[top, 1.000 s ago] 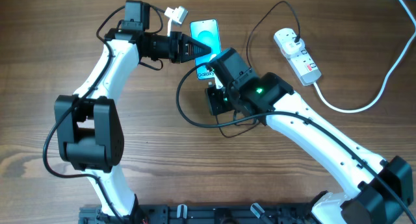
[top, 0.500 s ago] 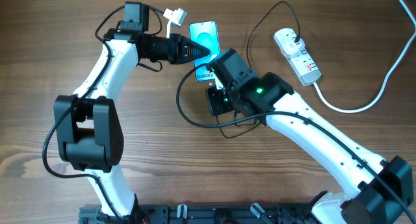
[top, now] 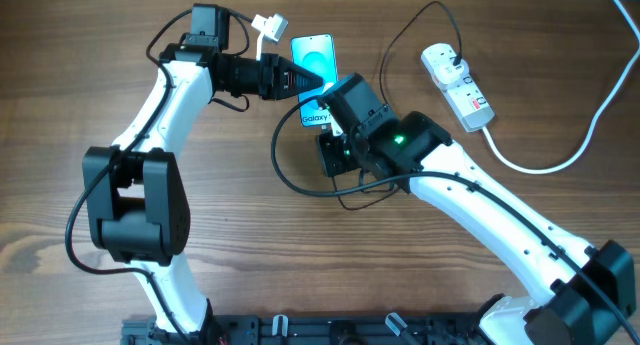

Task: Plug charger to phone and switch on socket
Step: 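Push the USB-C plug up into the phone's port with the right gripper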

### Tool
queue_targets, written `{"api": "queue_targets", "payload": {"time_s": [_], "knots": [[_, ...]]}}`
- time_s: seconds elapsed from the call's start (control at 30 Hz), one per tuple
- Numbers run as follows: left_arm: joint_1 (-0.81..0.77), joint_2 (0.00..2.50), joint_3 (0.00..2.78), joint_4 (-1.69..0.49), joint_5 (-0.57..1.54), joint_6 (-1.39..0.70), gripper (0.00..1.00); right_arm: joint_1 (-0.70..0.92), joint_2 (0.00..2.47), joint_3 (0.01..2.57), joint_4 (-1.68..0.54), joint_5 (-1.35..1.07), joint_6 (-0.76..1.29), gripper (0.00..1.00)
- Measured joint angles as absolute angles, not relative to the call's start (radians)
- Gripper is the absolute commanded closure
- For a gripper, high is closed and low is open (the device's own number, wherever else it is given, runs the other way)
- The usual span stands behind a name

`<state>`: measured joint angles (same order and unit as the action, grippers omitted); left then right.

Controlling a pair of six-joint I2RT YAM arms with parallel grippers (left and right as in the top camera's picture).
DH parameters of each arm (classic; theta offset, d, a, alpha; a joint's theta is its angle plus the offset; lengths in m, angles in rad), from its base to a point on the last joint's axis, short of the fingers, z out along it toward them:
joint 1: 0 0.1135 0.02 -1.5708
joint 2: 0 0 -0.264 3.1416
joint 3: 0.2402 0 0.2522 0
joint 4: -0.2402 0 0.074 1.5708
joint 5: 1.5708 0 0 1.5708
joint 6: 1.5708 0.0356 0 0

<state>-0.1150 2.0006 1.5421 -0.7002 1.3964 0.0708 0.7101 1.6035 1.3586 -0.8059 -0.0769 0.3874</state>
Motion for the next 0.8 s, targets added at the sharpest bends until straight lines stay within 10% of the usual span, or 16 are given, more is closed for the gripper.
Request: {"api": "queue_targets", "payload": {"time_s": [0.8], "knots": [[-0.115, 2.001, 1.542, -0.7, 1.403, 0.071, 0.96, 0.71, 1.604, 1.359, -0.791, -0.104, 0.392, 0.96]]}}
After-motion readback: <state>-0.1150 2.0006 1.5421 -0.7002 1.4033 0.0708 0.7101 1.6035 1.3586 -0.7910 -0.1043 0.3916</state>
